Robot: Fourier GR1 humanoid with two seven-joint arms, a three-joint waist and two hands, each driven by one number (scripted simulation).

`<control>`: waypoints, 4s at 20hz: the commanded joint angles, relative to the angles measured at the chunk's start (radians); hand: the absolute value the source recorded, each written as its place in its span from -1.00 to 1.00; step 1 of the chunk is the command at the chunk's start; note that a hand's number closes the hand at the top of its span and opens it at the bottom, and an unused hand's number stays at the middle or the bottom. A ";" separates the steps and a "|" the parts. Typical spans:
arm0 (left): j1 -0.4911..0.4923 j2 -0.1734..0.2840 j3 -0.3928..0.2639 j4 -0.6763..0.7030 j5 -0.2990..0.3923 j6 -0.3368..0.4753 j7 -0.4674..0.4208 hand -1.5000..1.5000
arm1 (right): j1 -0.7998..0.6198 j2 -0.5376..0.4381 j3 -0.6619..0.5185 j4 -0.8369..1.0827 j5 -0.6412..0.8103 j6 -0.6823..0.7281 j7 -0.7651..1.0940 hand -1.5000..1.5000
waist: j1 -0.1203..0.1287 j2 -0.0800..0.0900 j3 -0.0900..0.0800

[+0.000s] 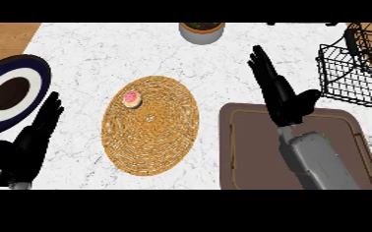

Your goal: Pick the lemon from the tray and place it in the tiered basket

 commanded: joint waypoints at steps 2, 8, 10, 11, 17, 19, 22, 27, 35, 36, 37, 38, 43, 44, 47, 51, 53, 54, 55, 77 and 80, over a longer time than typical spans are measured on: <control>-0.039 -0.054 -0.001 -0.029 -0.034 0.062 0.002 0.00 | 0.079 -0.152 -0.189 -0.100 -0.141 0.147 -0.069 1.00 | -0.042 -0.013 0.006; -0.089 -0.137 -0.035 -0.057 -0.052 0.108 -0.050 0.00 | 0.201 -0.320 -0.453 0.024 -0.171 0.079 -0.089 1.00 | -0.124 0.001 0.006; -0.101 -0.158 -0.061 -0.058 -0.072 0.121 -0.047 0.00 | 0.237 -0.185 -0.506 -0.006 -0.547 0.368 -0.053 -1.00 | -0.102 -0.010 0.013; -0.128 -0.175 -0.072 -0.036 -0.084 0.134 -0.036 0.00 | 0.250 -0.166 -0.482 -0.016 -0.595 0.449 -0.038 -1.00 | -0.103 -0.008 0.013; -0.144 -0.202 -0.104 -0.024 -0.116 0.137 -0.035 0.00 | 0.484 -0.413 -0.667 -0.002 -0.739 0.910 -0.076 -1.00 | -0.068 -0.015 0.006; -0.170 -0.235 -0.121 0.006 -0.127 0.145 -0.033 0.00 | 0.514 -0.480 -0.707 0.054 -0.665 0.998 -0.111 -1.00 | -0.053 -0.010 0.006; -0.193 -0.203 -0.089 -0.008 -0.125 0.152 0.000 0.00 | 0.548 -0.645 -0.774 -0.031 -0.483 0.984 -0.123 -1.00 | -0.080 -0.017 0.004; -0.188 -0.236 -0.130 -0.003 -0.155 0.168 -0.009 0.00 | 0.561 -0.796 -0.815 -0.203 -0.158 0.963 -0.144 -1.00 | -0.071 -0.018 0.003; -0.224 -0.264 -0.123 0.034 -0.162 0.171 0.000 0.00 | 0.653 -0.833 -0.818 -0.560 0.140 0.853 -0.012 -1.00 | -0.057 -0.016 0.003; -0.231 -0.258 -0.137 0.006 -0.173 0.164 0.022 0.00 | 0.666 -0.843 -0.845 -0.588 0.102 0.870 0.052 -1.00 | -0.052 -0.017 0.003; -0.194 -0.263 -0.144 0.024 -0.172 0.159 -0.003 0.00 | 0.688 -0.810 -0.812 -0.668 0.128 0.838 0.106 -1.00 | -0.050 -0.016 0.002; -0.188 -0.297 -0.156 0.074 -0.177 0.151 -0.083 0.00 | 0.652 -0.777 -0.738 -0.681 0.165 0.791 0.142 -1.00 | -0.028 -0.009 0.002; -0.293 -0.252 -0.092 0.034 -0.171 0.116 0.067 0.00 | 0.675 -0.720 -0.718 -0.854 0.146 0.822 0.337 -1.00 | -0.028 -0.011 0.004; -0.258 -0.313 -0.109 0.132 -0.189 0.127 -0.057 0.00 | 0.618 -0.710 -0.675 -0.856 0.156 0.797 0.386 -1.00 | -0.021 -0.008 0.003; -0.249 -0.287 -0.098 0.046 -0.185 0.098 0.008 0.00 | 0.640 -0.651 -0.620 -0.931 0.248 0.816 0.426 -1.00 | -0.018 -0.009 0.004; -0.192 -0.320 -0.129 0.020 -0.228 0.116 -0.029 0.00 | 0.587 -0.671 -0.570 -0.872 0.247 0.894 0.483 -1.00 | -0.010 -0.009 0.004; -0.201 -0.323 -0.134 -0.041 -0.253 0.141 0.051 0.00 | 0.607 -0.640 -0.553 -0.930 0.264 0.900 0.557 -1.00 | -0.013 -0.011 0.004; -0.233 -0.332 -0.111 0.042 -0.246 0.113 0.008 0.00 | 0.601 -0.642 -0.587 -0.889 0.264 0.948 0.530 -1.00 | -0.019 -0.009 0.004; -0.267 -0.317 -0.071 0.031 -0.224 0.093 0.046 0.00 | 0.613 -0.612 -0.591 -0.902 0.277 0.954 0.545 -1.00 | -0.021 -0.010 0.004; -0.200 -0.375 -0.043 -0.048 -0.324 0.052 0.076 0.00 | 0.495 -0.495 -0.440 -0.803 0.829 1.056 0.301 -1.00 | -0.006 -0.009 0.005; -0.275 -0.425 -0.008 0.123 -0.304 0.033 -0.013 0.00 | 0.566 -0.480 -0.448 -0.797 0.959 0.974 0.172 -1.00 | -0.021 -0.008 0.005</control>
